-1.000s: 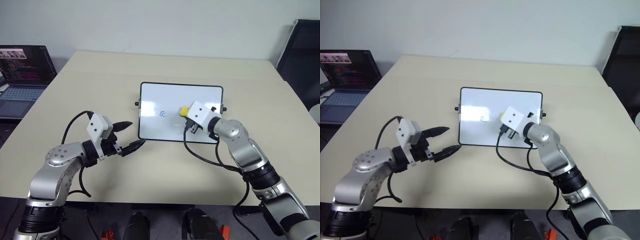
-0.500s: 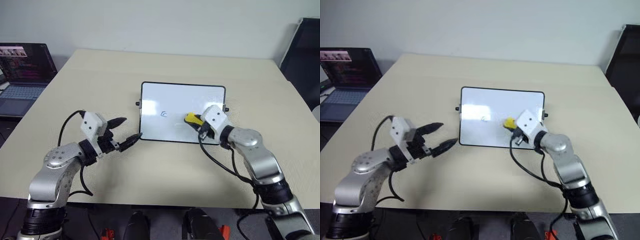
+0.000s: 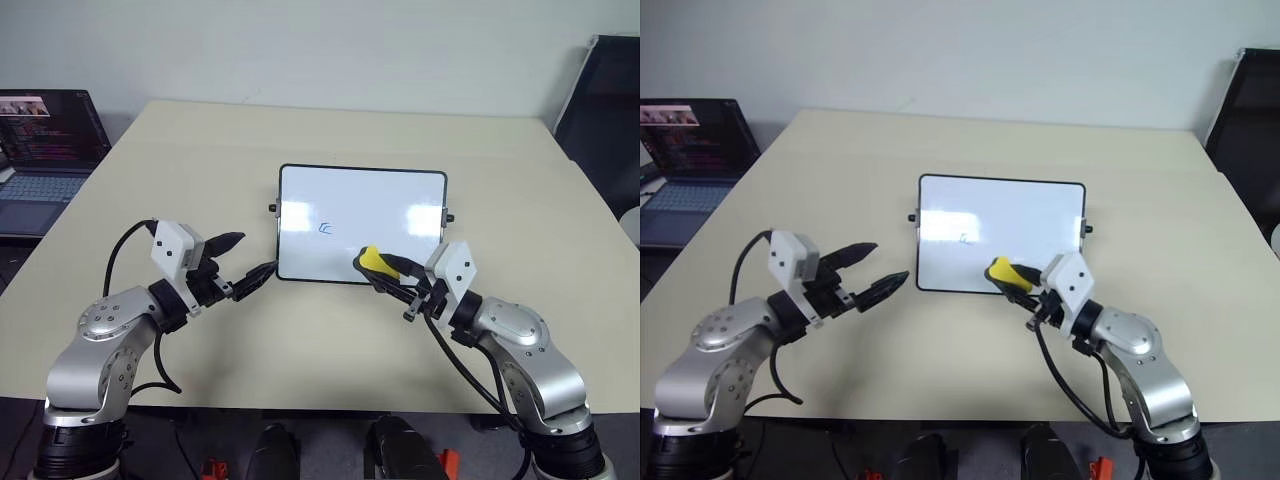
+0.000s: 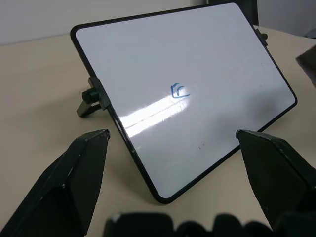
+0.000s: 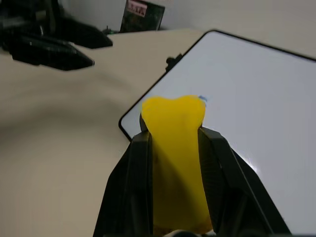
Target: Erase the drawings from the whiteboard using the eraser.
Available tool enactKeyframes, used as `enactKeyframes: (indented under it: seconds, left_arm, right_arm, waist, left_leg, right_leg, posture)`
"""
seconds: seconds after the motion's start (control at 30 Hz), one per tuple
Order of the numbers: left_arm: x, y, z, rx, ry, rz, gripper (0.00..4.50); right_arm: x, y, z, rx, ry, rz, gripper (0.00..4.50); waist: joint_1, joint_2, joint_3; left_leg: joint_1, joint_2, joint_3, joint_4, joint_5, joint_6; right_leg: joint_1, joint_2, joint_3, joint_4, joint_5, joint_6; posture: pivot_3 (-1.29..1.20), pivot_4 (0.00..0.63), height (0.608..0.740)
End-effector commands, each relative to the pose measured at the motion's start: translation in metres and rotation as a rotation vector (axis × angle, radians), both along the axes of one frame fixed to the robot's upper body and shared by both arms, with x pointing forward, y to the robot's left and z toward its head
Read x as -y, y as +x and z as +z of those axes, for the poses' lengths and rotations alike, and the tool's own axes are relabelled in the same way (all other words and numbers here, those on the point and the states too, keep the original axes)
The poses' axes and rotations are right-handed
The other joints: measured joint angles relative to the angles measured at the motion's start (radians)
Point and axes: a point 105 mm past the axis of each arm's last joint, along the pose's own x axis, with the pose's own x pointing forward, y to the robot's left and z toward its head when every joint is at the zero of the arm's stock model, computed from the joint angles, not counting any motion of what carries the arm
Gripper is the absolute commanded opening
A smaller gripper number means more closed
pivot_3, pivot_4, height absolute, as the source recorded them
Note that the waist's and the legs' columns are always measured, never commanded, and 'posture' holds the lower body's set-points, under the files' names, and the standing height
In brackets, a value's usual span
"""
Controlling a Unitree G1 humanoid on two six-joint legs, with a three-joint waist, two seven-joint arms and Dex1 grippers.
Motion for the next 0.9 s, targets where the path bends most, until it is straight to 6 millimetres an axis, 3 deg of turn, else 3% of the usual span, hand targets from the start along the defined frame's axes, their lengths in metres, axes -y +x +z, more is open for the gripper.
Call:
enactKeyframes:
  seconds: [0.03,0.37,0.53,0.67,0.77,0.9]
  left_arm:
    - [-0.005,-0.003,0.018,0.063,0.004,0.01,4.5]
    - [-0.006,-0.01,0.017,0.057,0.023,0.056,4.5]
    - [-0.01,-0.007,0.014,0.056,0.078,0.096,4.5]
    - [-0.016,-0.002,0.014,0.066,0.095,0.123,4.5]
    - [-0.015,0.0,0.017,0.068,0.12,0.122,4.5]
    - [-0.009,0.004,0.022,0.077,0.133,0.105,4.5]
  right_arm:
    - [-0.007,-0.002,0.008,0.045,0.016,0.036,0.97]
    - [-0.009,0.007,0.005,0.064,-0.028,0.036,0.97]
    - [-0.017,0.022,0.011,0.122,-0.089,0.01,0.97]
    - [-0.038,0.054,0.015,0.222,-0.273,-0.05,0.97]
    - [-0.054,0.071,0.027,0.271,-0.311,-0.058,0.97]
    - [-0.065,0.096,0.029,0.295,-0.413,-0.103,0.97]
  waist:
    - [0.0,0.0,0.0]
    - [0.001,0.0,0.0]
    - [-0.002,0.0,0.0]
    - [-0.004,0.0,0.001]
    - [-0.003,0.0,0.001]
    - [0.003,0.0,0.001]
  left_leg:
    - [0.0,0.0,0.0,0.0,0.0,0.0]
    - [0.0,0.0,0.0,-0.001,0.0,0.0]
    - [0.0,0.0,0.0,0.0,0.0,0.0]
    - [0.0,0.0,0.0,0.0,0.0,0.0]
    - [0.0,0.0,0.001,-0.001,0.0,0.0]
    - [-0.001,0.0,0.0,-0.002,0.0,0.0]
  right_leg:
    - [0.0,0.0,0.0,0.0,0.0,0.0]
    - [0.0,0.0,0.0,0.0,-0.001,0.001]
    - [0.0,0.0,0.0,0.0,0.0,0.0]
    - [-0.001,0.0,0.0,0.0,0.0,0.0]
    - [-0.001,0.0,0.0,0.001,0.0,0.0]
    - [-0.001,0.0,-0.001,0.0,0.003,0.004]
  posture:
    - [0.0,0.15,0.74]
    - [0.0,0.15,0.74]
    - [0.0,0.15,0.74]
    - [0.0,0.15,0.74]
    - [0.0,0.15,0.74]
    - [0.0,0.15,0.74]
